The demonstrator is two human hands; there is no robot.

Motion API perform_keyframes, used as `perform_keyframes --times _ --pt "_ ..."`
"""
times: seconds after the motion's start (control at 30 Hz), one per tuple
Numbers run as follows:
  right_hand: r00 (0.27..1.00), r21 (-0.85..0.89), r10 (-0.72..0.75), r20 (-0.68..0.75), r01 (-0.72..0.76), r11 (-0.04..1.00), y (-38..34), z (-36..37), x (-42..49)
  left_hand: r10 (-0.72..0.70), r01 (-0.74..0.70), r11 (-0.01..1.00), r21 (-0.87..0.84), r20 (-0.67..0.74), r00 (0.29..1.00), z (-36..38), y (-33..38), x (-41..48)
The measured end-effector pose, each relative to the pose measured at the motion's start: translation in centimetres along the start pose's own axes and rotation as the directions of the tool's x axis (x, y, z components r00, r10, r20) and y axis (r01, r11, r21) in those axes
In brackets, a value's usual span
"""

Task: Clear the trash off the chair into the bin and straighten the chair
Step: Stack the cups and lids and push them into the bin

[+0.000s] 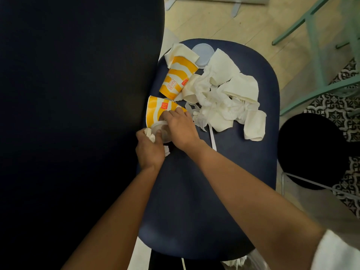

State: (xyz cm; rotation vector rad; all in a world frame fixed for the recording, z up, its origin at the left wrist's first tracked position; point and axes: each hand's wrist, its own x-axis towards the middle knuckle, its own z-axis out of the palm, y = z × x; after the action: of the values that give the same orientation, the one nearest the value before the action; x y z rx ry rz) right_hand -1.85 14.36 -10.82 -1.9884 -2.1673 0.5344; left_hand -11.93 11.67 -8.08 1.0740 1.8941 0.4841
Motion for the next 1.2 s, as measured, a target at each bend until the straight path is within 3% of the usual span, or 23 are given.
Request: perform_keyframes --times 0.07,0.2,0.3,0.37,0.43,0.53,0.63,0.77,0.93,1.07,1.2 --pt "0.997 0.169 -0.039 0.066 0.027 0.985 0.7 -0.5 0.1 -0.008 0.008 1.0 -0.01 -0.003 1.0 0.0 0.2 0.3" --pt "0.982 0.46 -0.003 0.186 -0.085 0.884 0.8 -1.6 0.2 0.064 -0.064 0.994 0.09 0.005 0.998 0.1 0.4 0.9" --pt "0.976 0.58 0.016 0.218 -0.143 0.802 0.8 -2.4 0.5 0.065 -0.062 0.992 0.107 -0.019 0.998 0.2 0.8 0.9" --pt "0.977 0.576 -0.008 0.213 -0.119 0.809 0.6 -2.4 0.8 0.062 -0.058 0.995 0.084 -0.048 0.997 0.2 1.0 1.0" --pt "0.993 0.515 0.016 0.115 -0.073 0.854 0.5 -2.1 1.2 0.061 -0.058 0.997 0.045 -0.06 0.996 0.2 0.8 1.3" --pt "0.977 0.37 0.211 -0.013 -0.192 0.909 0.2 -2.1 1.9 0.043 -0.043 0.999 0.002 -0.084 0.996 -0.1 0.4 1.5" --pt "0.951 0.21 0.308 0.032 -0.308 0.928 0.2 -1.4 2.4 0.015 -0.017 1.0 -0.015 -0.087 0.996 -0.2 0.0 1.5" --pt "0.926 0.251 0.368 0.081 -0.376 0.892 0.3 -0.1 2.5 -0.031 0.027 0.997 -0.074 -0.054 0.998 -0.1 -0.2 1.5" --pt "0.846 0.492 0.504 0.173 -0.517 0.7 0.9 -0.3 2.7 -0.064 0.056 0.989 -0.136 -0.061 0.996 0.5 -0.3 1.8" --pt "0.843 0.512 0.386 0.375 -0.535 0.672 2.1 -1.4 2.1 -0.144 0.135 0.969 -0.205 -0.028 0.989 0.5 -0.3 1.9" --pt "0.8 0.605 0.364 0.477 -0.599 0.524 3.0 -2.3 0.6 -0.156 0.155 0.953 -0.26 0.014 0.988 1.2 0.7 1.5"
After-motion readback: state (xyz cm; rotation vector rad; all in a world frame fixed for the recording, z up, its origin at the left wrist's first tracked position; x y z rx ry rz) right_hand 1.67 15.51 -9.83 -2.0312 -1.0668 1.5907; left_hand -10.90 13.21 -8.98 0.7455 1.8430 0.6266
